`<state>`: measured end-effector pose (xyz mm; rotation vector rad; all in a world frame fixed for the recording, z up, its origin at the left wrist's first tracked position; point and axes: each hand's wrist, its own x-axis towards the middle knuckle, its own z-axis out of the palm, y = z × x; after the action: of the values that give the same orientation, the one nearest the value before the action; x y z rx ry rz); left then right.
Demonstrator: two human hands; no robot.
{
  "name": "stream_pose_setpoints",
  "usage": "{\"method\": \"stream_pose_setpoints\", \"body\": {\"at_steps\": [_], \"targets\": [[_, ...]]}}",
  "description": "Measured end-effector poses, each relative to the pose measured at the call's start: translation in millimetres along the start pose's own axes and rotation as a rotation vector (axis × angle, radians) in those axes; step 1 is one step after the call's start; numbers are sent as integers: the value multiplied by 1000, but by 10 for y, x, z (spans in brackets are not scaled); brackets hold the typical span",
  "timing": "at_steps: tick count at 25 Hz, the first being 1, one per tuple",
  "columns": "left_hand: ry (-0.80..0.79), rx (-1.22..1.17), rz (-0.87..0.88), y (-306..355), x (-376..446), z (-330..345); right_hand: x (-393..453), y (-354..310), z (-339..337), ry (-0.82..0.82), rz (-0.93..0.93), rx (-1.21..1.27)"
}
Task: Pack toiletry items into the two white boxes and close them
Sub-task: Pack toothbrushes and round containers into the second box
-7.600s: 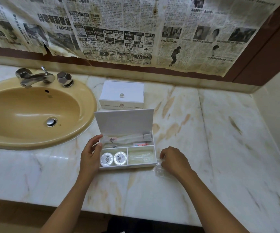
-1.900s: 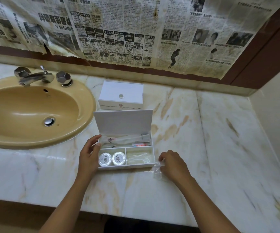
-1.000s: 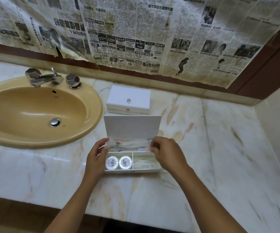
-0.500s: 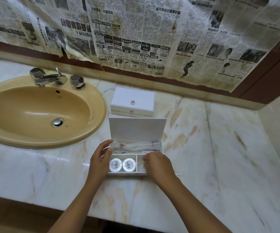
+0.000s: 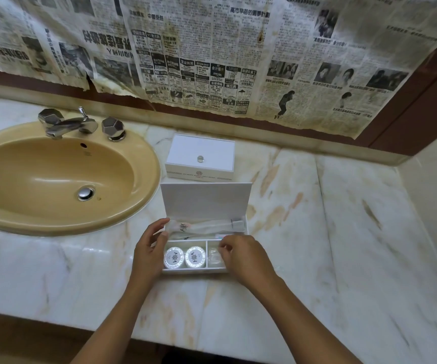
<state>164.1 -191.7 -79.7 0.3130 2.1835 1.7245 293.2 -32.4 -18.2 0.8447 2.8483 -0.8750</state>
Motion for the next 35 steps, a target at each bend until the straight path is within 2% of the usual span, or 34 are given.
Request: {"method": "stream_pose_setpoints", "body": {"at_steps": [3,5,7,11,13,19,24,29,32,35], "targets": [[3,12,-3,-38,8,-2,7,125,-190,174,8,81],[7,22,0,-43,10,6,13,323,-282,226,73,81],[16,35,4,-27,8,10,3,554,-310,176,163,34],[33,43,10,-8,-4,28,-98,851,-170,-58,266,-62],[35,49,13,1,-9,37,-156,898,-76,-131,248,-115],[40,39,-10,14,-24,40,-126,886,-38,-111,227,-130],[39,36,-13,27,-23,32,-71,806,-186,62,229,-140],[24,15,-17,13,-20,17,40,514,-470,235,154,-13],[16,17,-18,11,-21,9,44,224,-511,181,53,17],[14,20,-24,22,-20,1,47,6,-360,31,-18,-58]]}}
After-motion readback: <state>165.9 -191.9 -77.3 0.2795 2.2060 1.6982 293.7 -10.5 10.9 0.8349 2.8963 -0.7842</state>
